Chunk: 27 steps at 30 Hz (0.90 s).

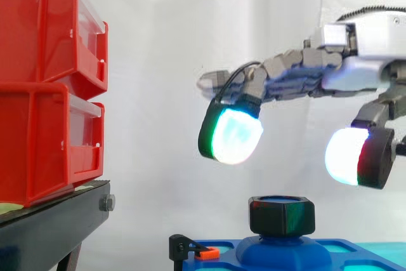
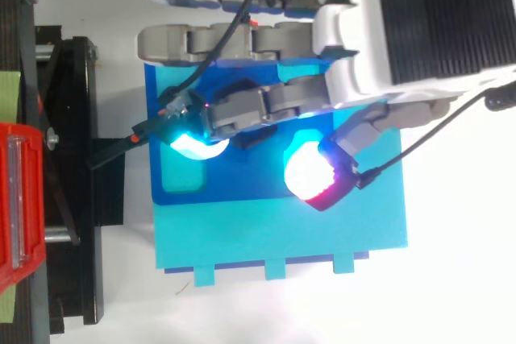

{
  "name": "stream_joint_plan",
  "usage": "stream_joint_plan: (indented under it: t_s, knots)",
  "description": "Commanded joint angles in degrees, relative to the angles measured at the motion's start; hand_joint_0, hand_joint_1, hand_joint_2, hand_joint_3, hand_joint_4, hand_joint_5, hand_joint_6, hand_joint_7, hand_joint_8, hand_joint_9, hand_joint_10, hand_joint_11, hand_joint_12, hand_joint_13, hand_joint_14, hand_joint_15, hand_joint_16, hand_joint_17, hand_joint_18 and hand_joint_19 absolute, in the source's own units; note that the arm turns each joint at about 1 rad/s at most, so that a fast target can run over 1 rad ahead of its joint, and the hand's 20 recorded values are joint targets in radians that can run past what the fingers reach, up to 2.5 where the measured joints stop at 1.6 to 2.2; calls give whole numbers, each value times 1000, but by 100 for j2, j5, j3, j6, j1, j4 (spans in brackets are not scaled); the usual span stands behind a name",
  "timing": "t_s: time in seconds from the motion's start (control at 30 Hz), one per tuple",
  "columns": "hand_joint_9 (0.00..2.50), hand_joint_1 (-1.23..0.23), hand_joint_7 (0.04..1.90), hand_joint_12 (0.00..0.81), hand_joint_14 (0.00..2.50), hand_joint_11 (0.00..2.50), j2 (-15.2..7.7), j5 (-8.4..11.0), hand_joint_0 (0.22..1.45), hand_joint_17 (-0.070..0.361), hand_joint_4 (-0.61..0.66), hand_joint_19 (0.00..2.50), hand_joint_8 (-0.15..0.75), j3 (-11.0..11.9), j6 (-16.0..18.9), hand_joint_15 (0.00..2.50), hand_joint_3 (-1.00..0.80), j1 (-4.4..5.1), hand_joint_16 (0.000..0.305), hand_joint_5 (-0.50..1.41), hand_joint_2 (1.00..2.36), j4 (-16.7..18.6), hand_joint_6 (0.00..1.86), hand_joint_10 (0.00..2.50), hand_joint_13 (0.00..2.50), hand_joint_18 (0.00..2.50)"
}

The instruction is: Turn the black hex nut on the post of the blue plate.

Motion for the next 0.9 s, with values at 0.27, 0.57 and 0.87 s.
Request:
stream_joint_plan:
  t_s: [0.27,0.57,0.87]
  knots:
    - [0,-695,777,303,0,0,-61,-70,415,99,-2,114,106,-1,62,11,-500,-74,44,-300,1000,39,501,0,0,0]
    - [0,-816,751,282,0,0,-61,-140,440,92,-61,99,81,-1,44,11,-500,-154,41,-300,1000,48,501,0,0,0]
    - [0,-838,738,269,0,0,-70,-158,476,86,-84,99,68,-1,44,7,-500,-180,38,-300,1000,66,502,0,0,0]
